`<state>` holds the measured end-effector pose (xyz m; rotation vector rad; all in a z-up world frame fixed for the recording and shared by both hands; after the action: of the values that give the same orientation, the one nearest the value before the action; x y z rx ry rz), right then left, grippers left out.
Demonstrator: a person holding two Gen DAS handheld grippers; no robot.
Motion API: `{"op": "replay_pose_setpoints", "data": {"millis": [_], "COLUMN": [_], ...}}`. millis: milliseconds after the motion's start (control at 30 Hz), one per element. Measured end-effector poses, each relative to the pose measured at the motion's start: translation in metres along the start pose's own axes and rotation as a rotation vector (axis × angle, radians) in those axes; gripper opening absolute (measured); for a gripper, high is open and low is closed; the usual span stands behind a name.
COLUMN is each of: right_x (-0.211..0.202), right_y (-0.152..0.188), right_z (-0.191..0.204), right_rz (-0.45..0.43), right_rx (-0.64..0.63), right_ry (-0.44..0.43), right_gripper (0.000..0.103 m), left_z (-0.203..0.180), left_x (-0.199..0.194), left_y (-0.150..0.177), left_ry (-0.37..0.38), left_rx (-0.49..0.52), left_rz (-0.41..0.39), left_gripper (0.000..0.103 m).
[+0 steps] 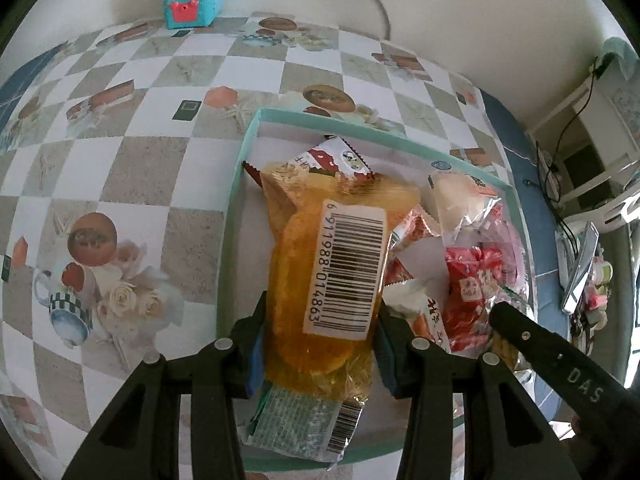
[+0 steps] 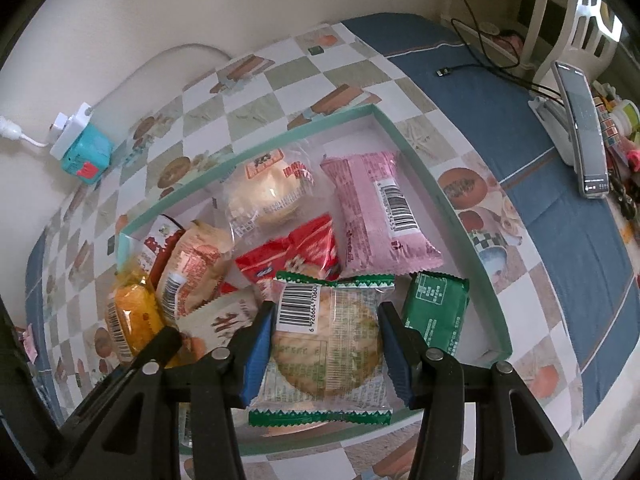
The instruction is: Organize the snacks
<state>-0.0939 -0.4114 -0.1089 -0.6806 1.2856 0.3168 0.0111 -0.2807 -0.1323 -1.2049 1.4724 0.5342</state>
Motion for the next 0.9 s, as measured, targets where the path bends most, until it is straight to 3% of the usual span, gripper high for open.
{"op": "replay_pose_setpoints", "data": {"millis": [100, 200, 333, 433, 567, 633, 767, 900], "right_x": [0.0, -0.001, -0.002, -0.005, -0.008, -0.009, -0.013, -0.018], "right_y": [0.001, 0.001, 0.0, -0.001, -0.002, -0.002, 0.0, 0.002], "right_z": [0.001, 0.003, 0.006, 0.007, 0.012, 0.015, 0.024, 0.031], "right_rz": [0.002, -0.003, -0.005, -0.014, -0.027, -0.033, -0.046, -0.069], "right_rx": [-0.007, -0.021, -0.034, -0.045, -0.059, -0.07, -0.101, -0.125], "right_ry": [0.012, 0.026, 0.038, 0.051, 0.053, 0.058, 0.061, 0.071], "right_gripper": [0.057, 0.068, 0.069, 0.071, 0.083, 0.089, 0.103, 0.103], "left_z": [-0.003, -0.006, -0.008, -0.007, 0.003, 0.01, 0.028, 0.05], "left_x": [-0.004, -0.013, -0.028, -0.036, -0.046, -0.051, -0.06, -0.066], "left_y": [0.0, -0.004, -0.01, -0.014, -0.018, -0.021, -0.025, -0.026], "left_ry": [0.001, 0.001, 0.0, -0.014, -0.026, -0.048, -0.102, -0.186], "left_rx": [0.009, 0.023, 0.049, 0.053, 0.03, 0.015, -0.017, -0.041], "left_rz": [0.002, -0.027, -0.056, -0.081, -0.101, -0.117, -0.155, -0.185], "left_gripper": [0.048, 0.067, 0.072, 0.084, 0.087, 0.094, 0.095, 0.095]}}
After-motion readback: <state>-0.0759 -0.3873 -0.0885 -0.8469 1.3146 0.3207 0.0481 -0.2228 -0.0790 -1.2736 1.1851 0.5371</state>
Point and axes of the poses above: each gripper's, at about its wrist camera, not at the fingertips, and x roughly the way its jaws point, z to its left, y to its underside, the point moved 8 cm from there along x, roughly the way its jaws point, and after that the axes turned 1 degree about -x, right-handed, at the moved point
